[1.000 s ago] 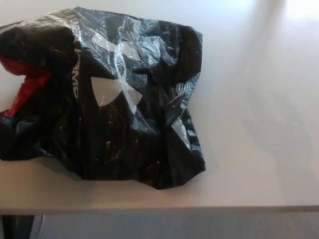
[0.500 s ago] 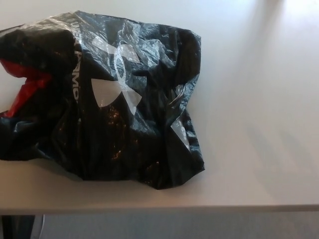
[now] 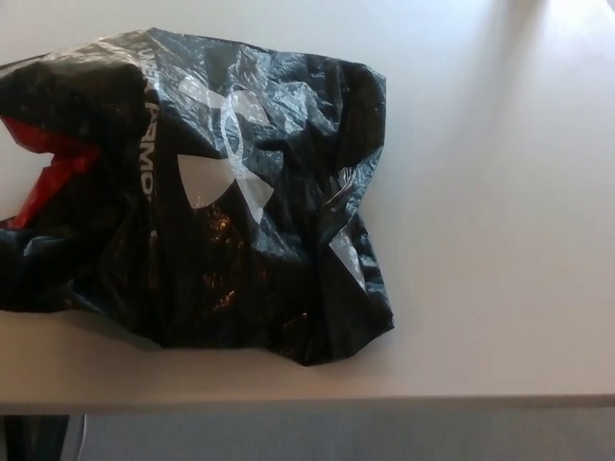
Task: A plastic bag is kept in the middle of the desk and the robot uses both its hands to grab the bag from the left and right and brings its hands close together to compress the bag
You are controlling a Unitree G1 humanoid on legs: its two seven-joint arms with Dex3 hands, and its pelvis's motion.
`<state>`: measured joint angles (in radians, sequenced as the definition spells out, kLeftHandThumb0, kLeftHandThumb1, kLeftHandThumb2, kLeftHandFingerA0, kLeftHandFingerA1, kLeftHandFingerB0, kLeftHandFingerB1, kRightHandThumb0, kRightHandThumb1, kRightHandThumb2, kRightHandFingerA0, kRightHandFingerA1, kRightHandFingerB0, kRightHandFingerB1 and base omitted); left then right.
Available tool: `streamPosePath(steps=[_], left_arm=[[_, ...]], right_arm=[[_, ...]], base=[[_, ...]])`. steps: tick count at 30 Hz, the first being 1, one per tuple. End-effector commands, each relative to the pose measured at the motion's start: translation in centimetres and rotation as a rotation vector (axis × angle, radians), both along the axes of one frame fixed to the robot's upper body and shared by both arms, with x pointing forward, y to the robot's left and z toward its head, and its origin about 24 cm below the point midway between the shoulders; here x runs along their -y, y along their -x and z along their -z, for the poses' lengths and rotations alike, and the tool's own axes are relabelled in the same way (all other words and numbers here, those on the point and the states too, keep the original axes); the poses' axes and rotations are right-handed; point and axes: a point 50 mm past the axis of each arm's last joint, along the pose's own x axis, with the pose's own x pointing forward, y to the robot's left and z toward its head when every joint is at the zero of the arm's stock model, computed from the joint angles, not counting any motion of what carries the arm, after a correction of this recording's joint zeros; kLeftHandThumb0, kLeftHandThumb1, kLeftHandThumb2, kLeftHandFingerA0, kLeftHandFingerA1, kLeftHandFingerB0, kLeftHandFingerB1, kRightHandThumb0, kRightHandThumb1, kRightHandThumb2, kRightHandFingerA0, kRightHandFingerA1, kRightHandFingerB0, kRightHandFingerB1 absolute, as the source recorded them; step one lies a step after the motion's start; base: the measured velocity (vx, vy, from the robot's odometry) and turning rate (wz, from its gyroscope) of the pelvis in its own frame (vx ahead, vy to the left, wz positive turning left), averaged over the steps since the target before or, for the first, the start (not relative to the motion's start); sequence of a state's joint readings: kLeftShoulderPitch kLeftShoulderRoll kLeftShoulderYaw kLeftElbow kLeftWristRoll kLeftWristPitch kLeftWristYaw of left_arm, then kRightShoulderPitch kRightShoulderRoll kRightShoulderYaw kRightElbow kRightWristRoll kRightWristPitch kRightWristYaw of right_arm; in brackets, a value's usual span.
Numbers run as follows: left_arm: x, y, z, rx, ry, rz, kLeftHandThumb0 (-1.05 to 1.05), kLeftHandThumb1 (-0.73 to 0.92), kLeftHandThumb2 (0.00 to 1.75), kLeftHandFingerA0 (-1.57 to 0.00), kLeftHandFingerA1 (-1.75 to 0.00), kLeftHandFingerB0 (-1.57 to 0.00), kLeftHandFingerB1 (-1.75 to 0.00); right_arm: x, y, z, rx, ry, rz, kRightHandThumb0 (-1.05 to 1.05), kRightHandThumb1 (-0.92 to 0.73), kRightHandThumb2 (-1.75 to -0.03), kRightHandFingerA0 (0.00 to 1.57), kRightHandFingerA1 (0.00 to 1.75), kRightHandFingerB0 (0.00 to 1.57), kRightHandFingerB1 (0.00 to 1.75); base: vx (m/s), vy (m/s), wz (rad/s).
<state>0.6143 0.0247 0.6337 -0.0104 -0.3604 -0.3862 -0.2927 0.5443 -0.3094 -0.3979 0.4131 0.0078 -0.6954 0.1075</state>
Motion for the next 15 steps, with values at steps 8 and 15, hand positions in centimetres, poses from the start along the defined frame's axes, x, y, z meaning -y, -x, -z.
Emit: streamPosePath(steps=[8, 15], left_arm=[[0.9, 1.5, 3.3, -0.043, 0.071, 0.063, -0.81, 0.77, 1.09, -0.05, -0.44, -0.04, -0.36], [2.0, 1.4, 3.4, -0.028, 0.097, 0.114, -0.74, 0.72, 1.07, -0.06, -0.45, -0.09, -0.38]], right_arm=[[-1.9, 1.8, 2.8, -0.058, -0.139, -0.089, -0.79, -0.80, -1.13, 0.07, 0.44, 0.10, 0.34], [-3.8, 1.5, 1.4, 0.002, -0.277, -0.112, -0.81, -0.92, -0.81, 0.10, 0.35, 0.10, 0.24]], base=[[0.00, 0.000, 0.00], [0.00, 0.000, 0.00]])
